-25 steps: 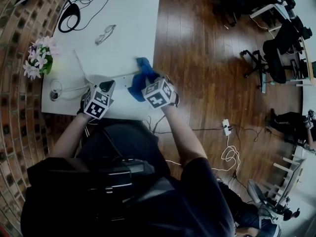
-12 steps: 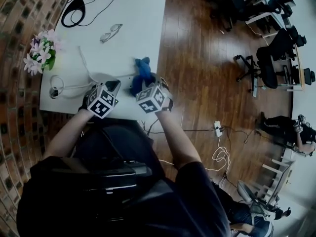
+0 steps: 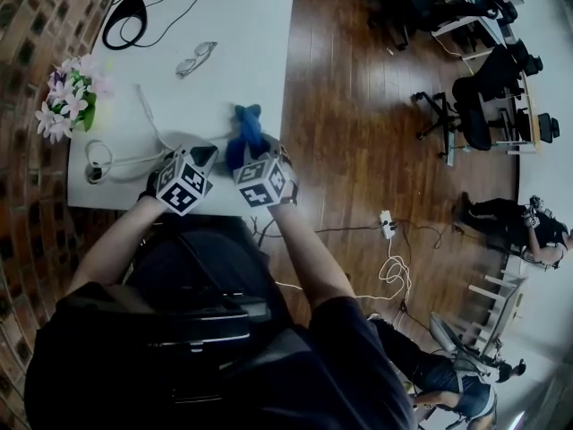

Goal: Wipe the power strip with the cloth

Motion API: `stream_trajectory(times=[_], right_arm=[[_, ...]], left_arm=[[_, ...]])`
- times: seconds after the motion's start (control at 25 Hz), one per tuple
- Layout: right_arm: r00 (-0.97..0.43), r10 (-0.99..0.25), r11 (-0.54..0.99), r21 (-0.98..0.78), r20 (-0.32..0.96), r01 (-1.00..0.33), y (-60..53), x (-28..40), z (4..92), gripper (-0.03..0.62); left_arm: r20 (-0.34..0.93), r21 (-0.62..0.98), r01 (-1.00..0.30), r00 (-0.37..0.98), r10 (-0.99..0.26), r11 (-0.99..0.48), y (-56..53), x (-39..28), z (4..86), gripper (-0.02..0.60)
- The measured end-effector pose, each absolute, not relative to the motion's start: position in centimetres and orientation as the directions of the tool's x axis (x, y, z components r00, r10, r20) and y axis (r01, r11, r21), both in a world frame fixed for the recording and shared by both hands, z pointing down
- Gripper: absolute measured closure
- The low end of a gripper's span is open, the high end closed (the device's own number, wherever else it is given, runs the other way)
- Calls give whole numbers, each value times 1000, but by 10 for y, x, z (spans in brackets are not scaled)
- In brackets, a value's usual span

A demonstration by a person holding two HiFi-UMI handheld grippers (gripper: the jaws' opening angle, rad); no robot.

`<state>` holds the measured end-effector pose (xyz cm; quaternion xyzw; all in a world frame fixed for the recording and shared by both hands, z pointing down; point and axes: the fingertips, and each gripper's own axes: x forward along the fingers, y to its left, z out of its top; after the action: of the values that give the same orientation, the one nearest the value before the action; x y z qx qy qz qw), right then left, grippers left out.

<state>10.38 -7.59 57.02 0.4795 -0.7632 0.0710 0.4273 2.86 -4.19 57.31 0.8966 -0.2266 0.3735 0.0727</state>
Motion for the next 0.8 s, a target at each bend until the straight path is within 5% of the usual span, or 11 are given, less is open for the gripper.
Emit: stream_trajectory(times=[0.8], right_arm=[[-113, -672, 519, 357, 732, -777, -77, 89, 569, 546]], left_arm=[[705, -84, -474, 593, -388, -876, -36, -31, 583, 571]])
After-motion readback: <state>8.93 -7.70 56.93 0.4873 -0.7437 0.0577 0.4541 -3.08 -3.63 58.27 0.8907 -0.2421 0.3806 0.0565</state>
